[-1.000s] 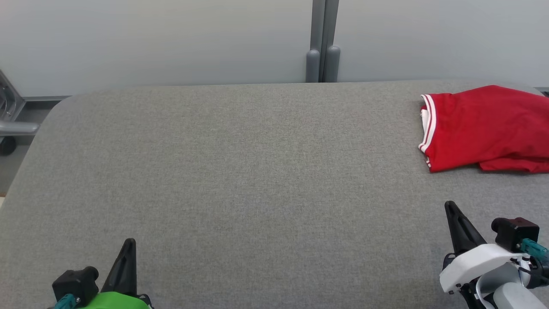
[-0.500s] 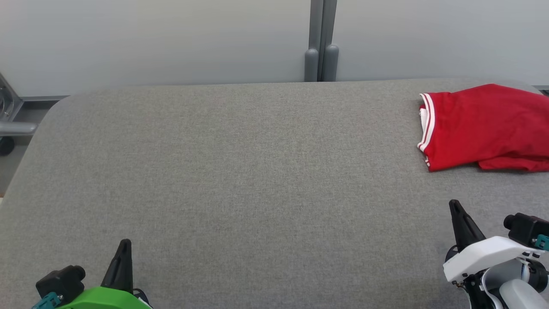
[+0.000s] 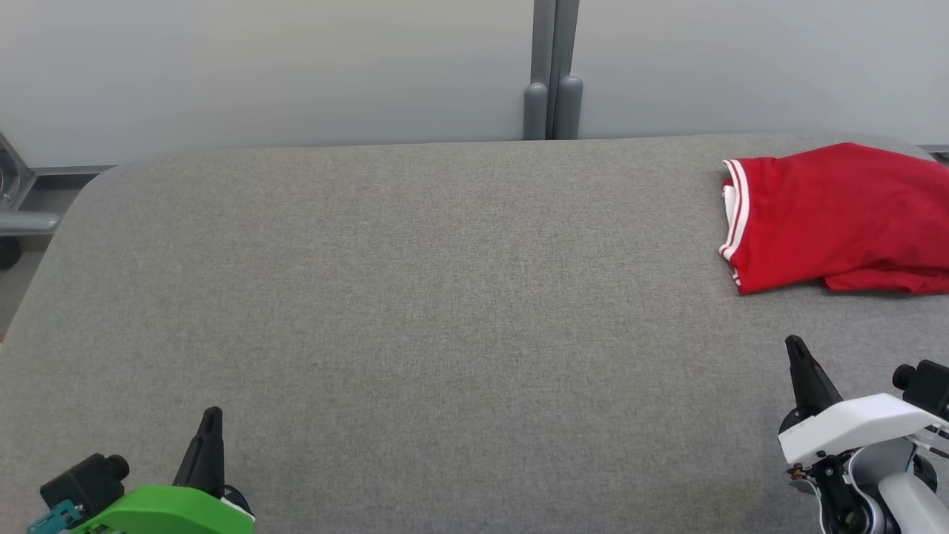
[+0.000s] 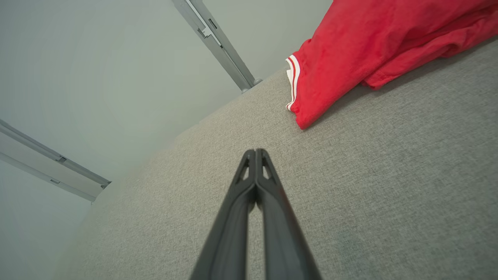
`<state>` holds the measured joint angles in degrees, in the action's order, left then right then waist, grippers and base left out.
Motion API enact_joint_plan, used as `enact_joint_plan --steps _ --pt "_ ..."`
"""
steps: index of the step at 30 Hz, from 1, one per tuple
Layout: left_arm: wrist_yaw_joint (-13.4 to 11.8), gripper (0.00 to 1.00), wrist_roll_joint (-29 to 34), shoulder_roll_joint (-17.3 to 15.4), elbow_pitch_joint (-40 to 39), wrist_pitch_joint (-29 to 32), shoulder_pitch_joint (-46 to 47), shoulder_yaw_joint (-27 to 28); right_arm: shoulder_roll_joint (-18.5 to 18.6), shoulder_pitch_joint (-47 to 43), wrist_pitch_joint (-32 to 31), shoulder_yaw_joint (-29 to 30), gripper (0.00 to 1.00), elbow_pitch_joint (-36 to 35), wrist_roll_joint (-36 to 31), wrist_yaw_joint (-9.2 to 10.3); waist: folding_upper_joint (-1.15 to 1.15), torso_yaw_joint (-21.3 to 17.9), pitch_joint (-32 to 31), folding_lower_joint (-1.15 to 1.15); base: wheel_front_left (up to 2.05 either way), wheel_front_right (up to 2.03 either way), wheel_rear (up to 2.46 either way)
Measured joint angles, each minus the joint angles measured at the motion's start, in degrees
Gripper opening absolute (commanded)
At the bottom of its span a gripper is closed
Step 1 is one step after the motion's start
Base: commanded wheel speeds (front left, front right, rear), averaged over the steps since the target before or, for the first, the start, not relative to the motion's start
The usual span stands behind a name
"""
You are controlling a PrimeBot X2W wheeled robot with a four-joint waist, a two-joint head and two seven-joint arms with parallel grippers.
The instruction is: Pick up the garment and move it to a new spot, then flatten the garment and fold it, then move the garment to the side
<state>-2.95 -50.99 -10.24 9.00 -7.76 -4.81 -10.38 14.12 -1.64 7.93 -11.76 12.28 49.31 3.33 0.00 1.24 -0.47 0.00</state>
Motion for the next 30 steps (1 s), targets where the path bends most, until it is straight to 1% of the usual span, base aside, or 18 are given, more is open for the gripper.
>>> enact_joint_plan --steps 7,12,14,17,22,25,27,30 --pt "0.81 0.00 -4.53 0.41 0.37 1.24 0.38 1.35 -1.46 0.05 -1.47 1.79 0.00 -0.02 4.38 -0.97 0.00 -0.13 0.06 0.00 0.00 0.00 0.00" --pt "1.13 0.00 -7.39 0.77 0.76 2.27 0.74 2.52 -1.83 0.34 -2.49 3.12 0.00 -0.01 7.64 -1.36 0.00 -0.22 0.10 0.00 0.00 0.00 0.00" --pt "1.51 0.00 -8.96 0.96 0.97 2.54 1.30 2.88 -2.15 0.48 -2.82 3.68 0.00 0.00 8.81 -1.80 0.00 -0.26 0.12 0.00 0.00 0.00 0.00" --pt "1.74 0.00 -10.44 1.51 1.09 3.21 1.72 3.24 -2.87 0.87 -3.48 4.41 0.00 0.04 10.88 -1.90 0.00 -0.32 0.15 0.00 0.00 0.00 0.00" --pt "2.30 0.00 -13.55 2.08 1.36 4.21 1.94 4.44 -3.47 1.21 -4.30 5.75 0.00 0.09 14.08 -2.80 0.00 -0.40 0.19 0.00 0.00 0.00 0.00" --pt "2.78 0.00 -15.69 2.19 1.49 4.74 2.44 4.88 -3.82 1.22 -4.85 6.46 0.00 0.10 15.82 -2.83 0.00 -0.46 0.21 0.00 0.00 0.00 0.00" --pt "2.96 0.00 -16.72 2.33 1.52 4.83 2.69 5.14 -4.28 1.27 -5.31 7.08 0.00 0.13 17.28 -3.28 0.00 -0.50 0.23 0.00 0.00 0.00 0.00" --pt "3.45 0.00 -18.35 2.57 1.63 5.59 2.87 5.79 -4.99 1.43 -5.82 7.83 0.00 0.16 18.98 -3.45 0.00 -0.55 0.25 0.00 0.00 0.00 0.00"
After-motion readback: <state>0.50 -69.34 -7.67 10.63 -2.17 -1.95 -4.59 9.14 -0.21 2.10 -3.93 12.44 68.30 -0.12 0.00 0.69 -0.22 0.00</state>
